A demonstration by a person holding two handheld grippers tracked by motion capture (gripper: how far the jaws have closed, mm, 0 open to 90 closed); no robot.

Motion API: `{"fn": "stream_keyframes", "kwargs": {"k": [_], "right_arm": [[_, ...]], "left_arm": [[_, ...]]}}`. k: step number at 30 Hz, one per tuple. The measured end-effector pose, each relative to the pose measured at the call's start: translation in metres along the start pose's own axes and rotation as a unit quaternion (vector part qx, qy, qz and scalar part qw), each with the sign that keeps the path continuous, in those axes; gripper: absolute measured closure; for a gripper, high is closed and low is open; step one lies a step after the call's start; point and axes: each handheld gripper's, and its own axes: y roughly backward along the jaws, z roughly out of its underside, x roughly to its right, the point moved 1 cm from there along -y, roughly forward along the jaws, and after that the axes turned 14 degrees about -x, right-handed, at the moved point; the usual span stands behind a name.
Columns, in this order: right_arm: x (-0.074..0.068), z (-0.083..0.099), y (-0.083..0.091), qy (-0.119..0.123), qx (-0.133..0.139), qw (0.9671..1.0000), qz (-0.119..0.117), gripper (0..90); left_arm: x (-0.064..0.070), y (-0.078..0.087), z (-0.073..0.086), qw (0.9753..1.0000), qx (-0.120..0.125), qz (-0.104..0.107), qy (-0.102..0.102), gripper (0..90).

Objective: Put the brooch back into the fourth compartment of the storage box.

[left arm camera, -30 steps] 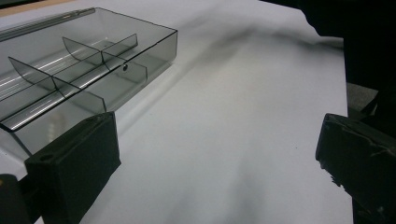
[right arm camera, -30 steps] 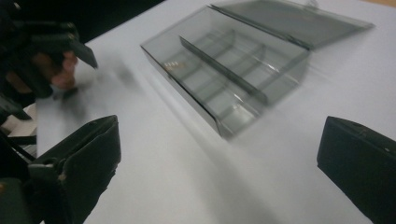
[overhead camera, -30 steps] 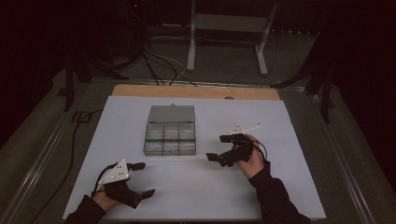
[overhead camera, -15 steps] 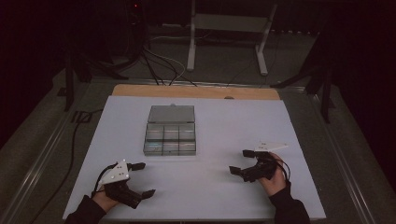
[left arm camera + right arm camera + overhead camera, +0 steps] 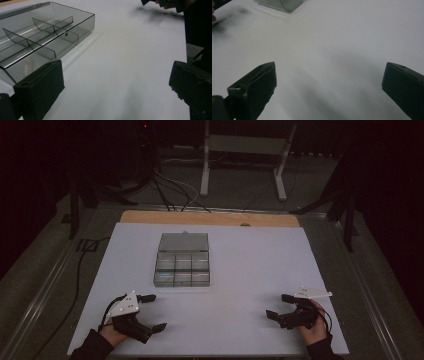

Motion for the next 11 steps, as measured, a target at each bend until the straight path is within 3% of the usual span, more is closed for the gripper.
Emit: {"fn": "stream_keyframes", "kwargs": {"k": [11], "right_arm": [[0.0042, 0.0086, 0.0056, -0.008, 0.008, 0.9999, 0.002, 0.0]], "left_arm": [[-0.0005, -0.0014, -0.0006, 1.0000, -0.003, 0.000, 0.001, 1.3]]}}
